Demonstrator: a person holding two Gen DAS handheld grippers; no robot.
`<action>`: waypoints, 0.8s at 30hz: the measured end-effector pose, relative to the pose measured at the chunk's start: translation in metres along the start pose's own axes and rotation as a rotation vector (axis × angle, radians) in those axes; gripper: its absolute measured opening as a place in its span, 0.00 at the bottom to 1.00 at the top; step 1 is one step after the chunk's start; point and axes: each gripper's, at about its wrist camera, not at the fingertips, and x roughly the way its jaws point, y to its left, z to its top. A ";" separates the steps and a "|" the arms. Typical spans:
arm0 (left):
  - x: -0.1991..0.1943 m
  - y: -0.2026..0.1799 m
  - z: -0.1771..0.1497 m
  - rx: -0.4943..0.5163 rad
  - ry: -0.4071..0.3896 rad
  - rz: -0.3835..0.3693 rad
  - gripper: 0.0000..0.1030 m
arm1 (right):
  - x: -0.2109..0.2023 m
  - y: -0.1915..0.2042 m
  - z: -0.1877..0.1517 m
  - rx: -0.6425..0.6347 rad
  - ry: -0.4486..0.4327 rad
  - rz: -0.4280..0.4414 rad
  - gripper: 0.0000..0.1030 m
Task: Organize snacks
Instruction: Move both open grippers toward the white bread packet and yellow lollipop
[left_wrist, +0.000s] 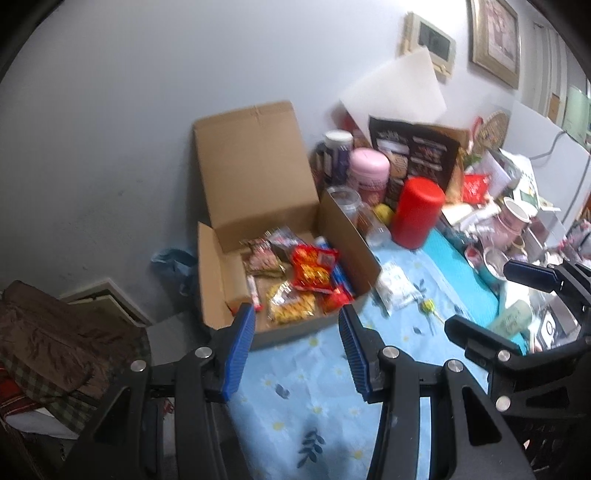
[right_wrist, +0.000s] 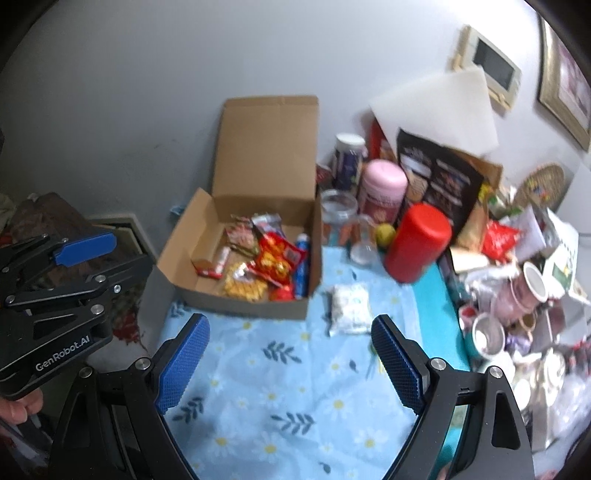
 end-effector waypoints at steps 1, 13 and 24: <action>0.005 -0.003 -0.004 0.003 0.016 -0.008 0.45 | 0.003 -0.004 -0.005 0.013 0.012 -0.003 0.88; 0.053 -0.038 -0.019 0.027 0.114 -0.099 0.45 | 0.036 -0.051 -0.044 0.138 0.123 -0.042 0.88; 0.106 -0.060 -0.016 0.033 0.171 -0.098 0.45 | 0.091 -0.094 -0.060 0.212 0.221 -0.067 0.88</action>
